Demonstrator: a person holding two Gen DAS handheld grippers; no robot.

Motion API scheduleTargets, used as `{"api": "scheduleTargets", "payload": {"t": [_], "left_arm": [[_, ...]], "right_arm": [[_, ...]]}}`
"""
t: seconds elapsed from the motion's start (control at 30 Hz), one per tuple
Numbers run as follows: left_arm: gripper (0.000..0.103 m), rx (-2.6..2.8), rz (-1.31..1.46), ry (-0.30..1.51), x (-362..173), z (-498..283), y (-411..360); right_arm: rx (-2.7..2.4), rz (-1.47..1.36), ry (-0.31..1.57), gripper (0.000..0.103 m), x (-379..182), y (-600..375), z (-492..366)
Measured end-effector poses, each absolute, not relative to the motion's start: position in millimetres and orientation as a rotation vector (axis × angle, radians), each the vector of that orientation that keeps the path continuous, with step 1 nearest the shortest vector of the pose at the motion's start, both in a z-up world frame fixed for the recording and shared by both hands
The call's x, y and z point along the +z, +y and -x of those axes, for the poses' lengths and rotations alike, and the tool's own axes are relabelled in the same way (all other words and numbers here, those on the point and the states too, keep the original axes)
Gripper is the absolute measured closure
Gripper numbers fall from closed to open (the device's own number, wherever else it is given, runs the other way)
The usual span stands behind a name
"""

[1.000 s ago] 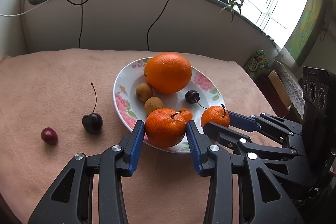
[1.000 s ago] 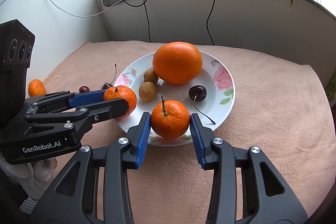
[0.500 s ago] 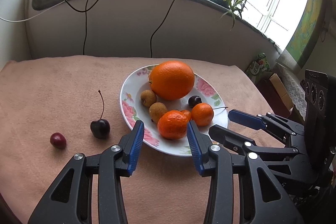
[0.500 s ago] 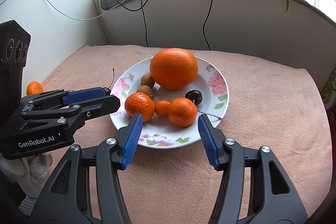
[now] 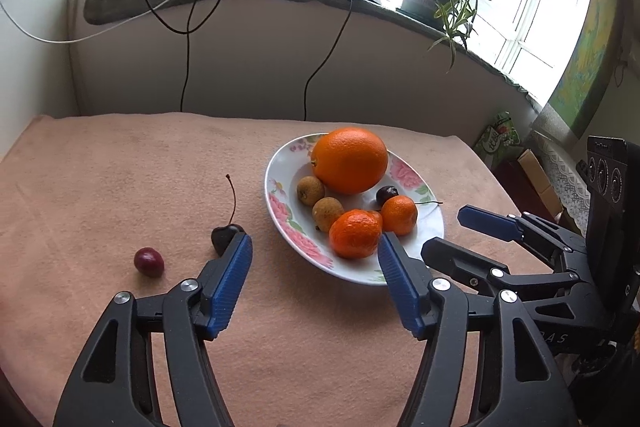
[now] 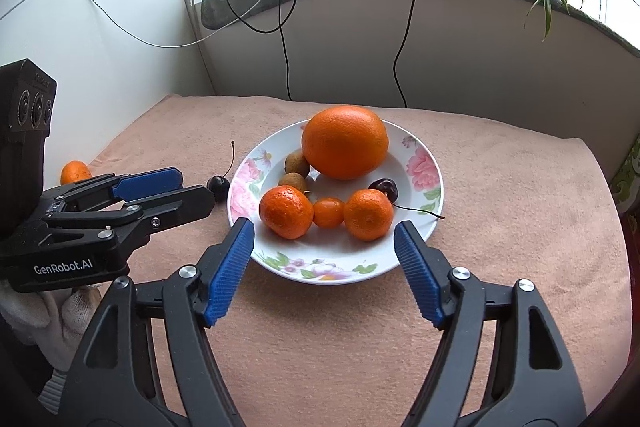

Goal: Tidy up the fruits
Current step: 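Move the left gripper to a red cherry while the right gripper reaches a dark stemmed cherry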

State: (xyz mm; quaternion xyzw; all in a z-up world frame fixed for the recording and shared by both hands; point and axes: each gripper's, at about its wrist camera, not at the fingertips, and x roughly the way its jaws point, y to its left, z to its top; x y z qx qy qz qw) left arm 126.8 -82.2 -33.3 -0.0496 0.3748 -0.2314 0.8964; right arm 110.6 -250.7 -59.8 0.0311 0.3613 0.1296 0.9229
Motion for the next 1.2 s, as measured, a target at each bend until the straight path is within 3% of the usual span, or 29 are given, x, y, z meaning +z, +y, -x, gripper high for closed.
{"api": "scheduleTargets", "payload": {"t": [1.2], "left_arm": [[0.037, -0.299, 0.113, 0.737, -39, -117, 13]], "right_arm": [[0.444, -0.043, 0.739, 0.027, -48, -165, -112]]}}
